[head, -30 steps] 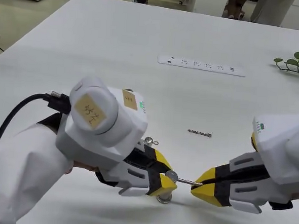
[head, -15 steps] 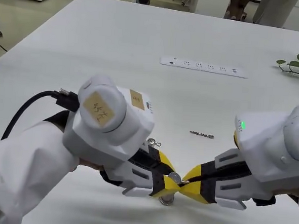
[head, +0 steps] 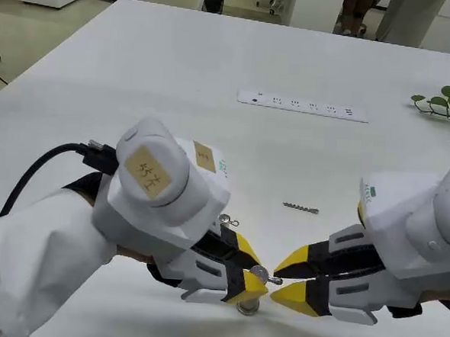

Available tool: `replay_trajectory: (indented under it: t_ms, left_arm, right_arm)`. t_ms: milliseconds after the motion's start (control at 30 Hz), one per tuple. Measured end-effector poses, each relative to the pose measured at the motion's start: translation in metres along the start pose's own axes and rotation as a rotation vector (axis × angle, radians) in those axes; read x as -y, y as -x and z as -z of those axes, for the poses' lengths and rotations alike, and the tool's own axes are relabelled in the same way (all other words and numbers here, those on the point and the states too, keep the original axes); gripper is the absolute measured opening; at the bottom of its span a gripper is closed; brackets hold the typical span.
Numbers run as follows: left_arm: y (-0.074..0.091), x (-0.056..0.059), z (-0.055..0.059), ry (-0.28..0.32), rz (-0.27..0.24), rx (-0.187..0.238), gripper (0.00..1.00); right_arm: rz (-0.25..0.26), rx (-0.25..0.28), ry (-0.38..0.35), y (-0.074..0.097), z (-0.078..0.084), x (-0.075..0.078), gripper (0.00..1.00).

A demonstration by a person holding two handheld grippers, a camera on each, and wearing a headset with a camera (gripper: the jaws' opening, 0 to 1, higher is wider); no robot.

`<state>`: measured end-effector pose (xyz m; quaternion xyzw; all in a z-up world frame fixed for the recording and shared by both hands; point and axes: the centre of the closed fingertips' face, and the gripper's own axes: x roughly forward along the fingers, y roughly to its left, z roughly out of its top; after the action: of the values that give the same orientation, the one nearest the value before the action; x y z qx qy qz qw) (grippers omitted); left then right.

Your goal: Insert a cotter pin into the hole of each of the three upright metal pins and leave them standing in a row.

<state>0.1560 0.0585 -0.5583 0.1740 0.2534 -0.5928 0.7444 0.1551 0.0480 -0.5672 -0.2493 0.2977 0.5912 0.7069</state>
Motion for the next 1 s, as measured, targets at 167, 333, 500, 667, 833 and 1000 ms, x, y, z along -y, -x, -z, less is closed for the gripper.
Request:
replay_trajectory:
  t_ms: [167,333,500,667,833,1000]
  left_arm:
    - [0.0,0.0,0.0,0.002,0.0,-0.003,0.1]
    - [0.0,0.001,0.0,0.003,-0.001,-0.006,0.1]
    - [0.0,0.001,0.0,0.004,-0.005,-0.006,0.1]
    - [0.001,0.002,-0.001,-0.045,-0.003,0.004,0.1]
    - [0.01,0.001,0.008,-0.049,-0.007,0.003,0.24]
    - [0.026,-0.003,0.021,0.005,-0.04,0.024,0.44]
  right_arm:
    - [-0.005,0.036,-0.02,0.005,-0.005,-0.001,0.0]
    - [-0.004,0.049,-0.023,0.004,-0.009,0.001,0.0]
    - [-0.004,0.053,-0.018,0.002,-0.012,0.001,0.0]
    - [0.009,0.063,-0.018,0.003,-0.016,0.002,0.0]
    - [0.036,0.063,-0.024,0.006,-0.017,0.003,0.06]
    - [0.02,0.081,-0.027,0.005,-0.024,-0.007,0.16]
